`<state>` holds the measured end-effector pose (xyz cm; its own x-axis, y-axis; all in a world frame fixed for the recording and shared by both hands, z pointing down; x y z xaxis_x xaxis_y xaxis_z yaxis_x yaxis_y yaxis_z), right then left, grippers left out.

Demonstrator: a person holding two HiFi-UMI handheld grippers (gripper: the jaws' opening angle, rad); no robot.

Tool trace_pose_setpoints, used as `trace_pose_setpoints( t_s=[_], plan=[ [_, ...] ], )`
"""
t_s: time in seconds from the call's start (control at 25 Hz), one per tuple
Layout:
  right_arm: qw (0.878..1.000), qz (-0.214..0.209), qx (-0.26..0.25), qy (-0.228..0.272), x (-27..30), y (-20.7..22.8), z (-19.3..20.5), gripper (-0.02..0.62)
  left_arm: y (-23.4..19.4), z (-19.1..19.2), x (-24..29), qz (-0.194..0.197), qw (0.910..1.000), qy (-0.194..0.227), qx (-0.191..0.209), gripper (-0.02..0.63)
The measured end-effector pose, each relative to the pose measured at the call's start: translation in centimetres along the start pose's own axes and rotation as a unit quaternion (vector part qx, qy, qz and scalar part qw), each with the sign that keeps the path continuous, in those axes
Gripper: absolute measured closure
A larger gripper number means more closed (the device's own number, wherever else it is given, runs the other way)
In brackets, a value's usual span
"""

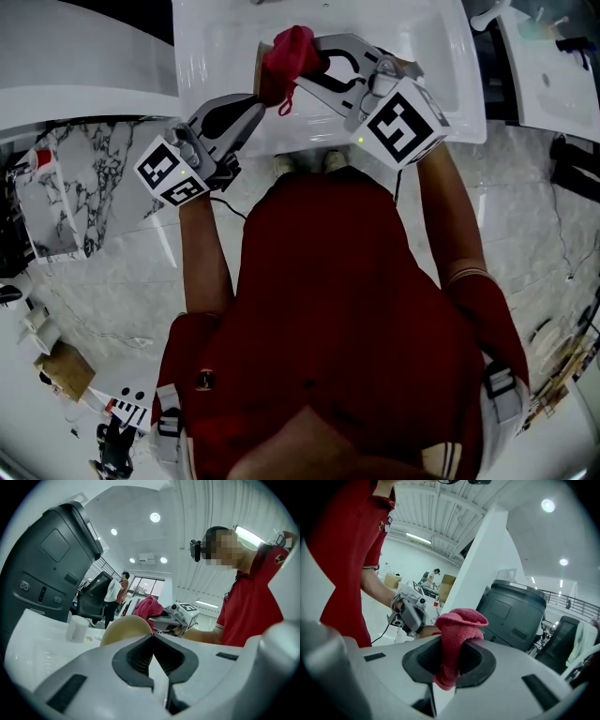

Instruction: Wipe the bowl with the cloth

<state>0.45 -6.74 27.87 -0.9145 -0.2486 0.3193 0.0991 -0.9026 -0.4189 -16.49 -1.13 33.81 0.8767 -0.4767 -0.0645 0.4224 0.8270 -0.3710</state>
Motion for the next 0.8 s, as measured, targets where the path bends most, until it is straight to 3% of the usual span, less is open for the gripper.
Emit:
trace_pose_setpoints(
  t_s=[0.36,0.8],
  plan=[
    [0.999,0.024,0.028,0.007,-0.3,1.9,1.2,0.545,0.3,-0.3,0.0,0.036,0.999,0.025,-0.014,0.594],
    [0.995,0.031,0.098,0.016,-0.3,2.9,3.7,0.545,0.6,-1.0,0.3,0.063,0.9962,0.056,-0.022,0.594]
  ],
)
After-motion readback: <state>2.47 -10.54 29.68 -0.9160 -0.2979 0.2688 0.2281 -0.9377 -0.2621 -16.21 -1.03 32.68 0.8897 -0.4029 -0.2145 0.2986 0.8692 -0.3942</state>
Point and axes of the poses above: the fingertips, and each gripper's own axes: x forward along the fingers, y to its right, z out of its underside, the point moved 8 cm from there along -x, backward along the fingers, and after that the axes turned 2 degrees about y, right-handed, at the moved point
